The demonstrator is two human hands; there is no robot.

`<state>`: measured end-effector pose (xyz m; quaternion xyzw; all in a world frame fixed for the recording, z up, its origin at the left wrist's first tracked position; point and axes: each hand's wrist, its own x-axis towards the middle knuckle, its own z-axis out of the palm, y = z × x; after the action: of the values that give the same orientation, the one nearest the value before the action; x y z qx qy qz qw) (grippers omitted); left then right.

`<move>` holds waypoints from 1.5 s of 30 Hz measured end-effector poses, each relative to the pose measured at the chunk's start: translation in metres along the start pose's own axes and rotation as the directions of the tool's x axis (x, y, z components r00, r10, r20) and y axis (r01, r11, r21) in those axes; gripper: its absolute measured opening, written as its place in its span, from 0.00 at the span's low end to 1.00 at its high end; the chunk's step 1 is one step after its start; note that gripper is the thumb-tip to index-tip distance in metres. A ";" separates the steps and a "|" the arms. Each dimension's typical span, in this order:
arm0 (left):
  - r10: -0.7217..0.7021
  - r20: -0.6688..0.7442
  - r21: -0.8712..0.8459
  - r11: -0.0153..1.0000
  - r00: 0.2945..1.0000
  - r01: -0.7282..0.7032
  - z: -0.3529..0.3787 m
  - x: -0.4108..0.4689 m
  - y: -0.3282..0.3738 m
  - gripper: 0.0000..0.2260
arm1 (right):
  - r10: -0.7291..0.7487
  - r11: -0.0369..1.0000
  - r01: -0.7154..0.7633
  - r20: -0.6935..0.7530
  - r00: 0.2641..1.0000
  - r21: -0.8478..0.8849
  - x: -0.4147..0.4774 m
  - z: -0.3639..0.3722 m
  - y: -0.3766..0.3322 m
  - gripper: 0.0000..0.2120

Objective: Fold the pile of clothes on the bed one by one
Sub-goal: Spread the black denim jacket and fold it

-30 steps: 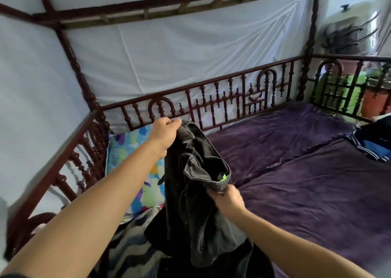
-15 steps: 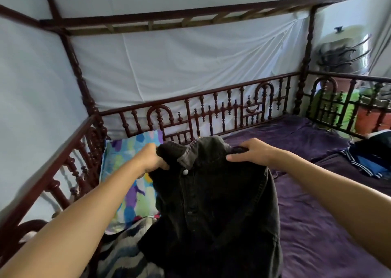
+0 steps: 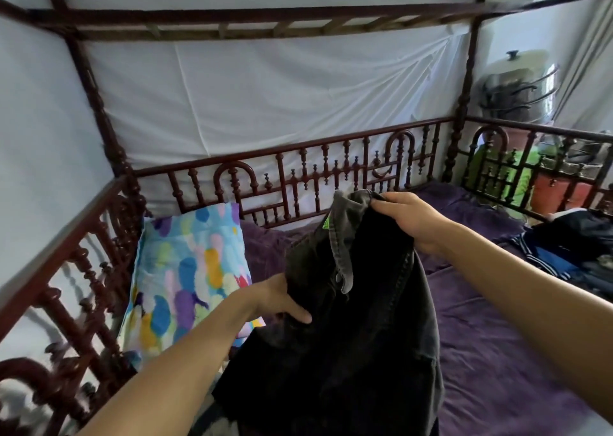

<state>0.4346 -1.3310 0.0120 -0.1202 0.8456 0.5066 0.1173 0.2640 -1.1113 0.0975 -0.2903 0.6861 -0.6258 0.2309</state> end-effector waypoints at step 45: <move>0.488 -0.720 0.656 0.710 0.493 0.255 -0.058 0.023 0.035 0.08 | -0.579 0.425 0.214 -0.082 0.811 -0.880 -0.044 -0.058 0.072 0.11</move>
<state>0.3969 -1.3684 0.0601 -0.2390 0.9155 0.0279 -0.3225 0.2482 -1.0356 0.0307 -0.3955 0.8379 -0.2969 -0.2308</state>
